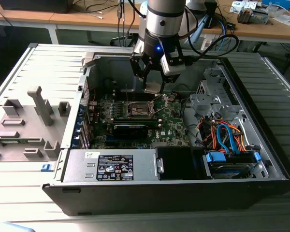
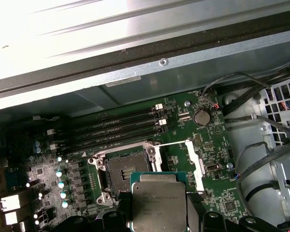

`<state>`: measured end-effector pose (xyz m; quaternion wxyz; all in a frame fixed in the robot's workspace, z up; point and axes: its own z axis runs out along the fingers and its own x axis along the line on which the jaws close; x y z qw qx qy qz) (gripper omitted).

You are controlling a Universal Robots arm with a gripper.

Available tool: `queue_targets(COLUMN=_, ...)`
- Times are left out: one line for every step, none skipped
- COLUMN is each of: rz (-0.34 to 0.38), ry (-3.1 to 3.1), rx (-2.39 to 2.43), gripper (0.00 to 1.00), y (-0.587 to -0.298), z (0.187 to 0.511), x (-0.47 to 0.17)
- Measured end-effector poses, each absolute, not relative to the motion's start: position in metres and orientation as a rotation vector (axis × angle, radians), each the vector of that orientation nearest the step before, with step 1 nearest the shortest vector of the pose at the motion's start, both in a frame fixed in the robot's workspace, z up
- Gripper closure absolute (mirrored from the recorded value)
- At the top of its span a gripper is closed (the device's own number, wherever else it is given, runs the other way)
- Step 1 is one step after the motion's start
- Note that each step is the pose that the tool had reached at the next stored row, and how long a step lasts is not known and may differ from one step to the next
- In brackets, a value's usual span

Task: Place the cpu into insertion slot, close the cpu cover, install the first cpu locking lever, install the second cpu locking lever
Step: 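Place the cpu into insertion slot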

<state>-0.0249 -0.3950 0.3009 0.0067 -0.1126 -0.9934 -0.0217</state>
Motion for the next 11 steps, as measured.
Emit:
queue_targets(rz=-0.068, ry=-3.108, rx=-0.354, gripper=0.45, y=-0.3950, z=0.3008, x=-0.0249)
queue_targets(rz=-0.068, ry=-3.107, rx=-0.354, gripper=0.45, y=-0.3950, z=0.3008, x=-0.0250)
queue_targets(rz=-0.068, ry=-3.107, rx=-0.355, gripper=0.45, y=-0.3950, z=0.3007, x=-0.0249)
queue_targets(rz=-0.068, ry=-3.107, rx=-0.356, gripper=0.45, y=-0.3950, z=0.3007, x=-0.0249)
queue_targets(rz=-0.068, ry=-3.107, rx=-0.357, gripper=0.45, y=-0.3950, z=0.3006, x=-0.0249)
queue_targets(rz=-0.068, ry=-3.107, rx=-0.358, gripper=0.45, y=-0.3950, z=0.3006, x=-0.0249)
queue_targets(rz=-0.068, ry=-3.107, rx=-0.359, gripper=0.45, y=-0.3950, z=0.3005, x=-0.0249)
queue_targets(rz=-0.068, ry=-3.107, rx=-0.361, gripper=0.45, y=-0.3950, z=0.3004, x=-0.0249)
queue_targets(rz=-0.068, ry=-3.107, rx=-0.362, gripper=0.45, y=-0.3950, z=0.3003, x=-0.0249)
queue_targets(rz=-0.068, ry=-3.107, rx=-0.363, gripper=0.45, y=-0.3950, z=0.3003, x=-0.0249)
queue_targets(rz=-0.068, ry=-3.107, rx=-0.363, gripper=0.45, y=-0.3950, z=0.3002, x=-0.0249)
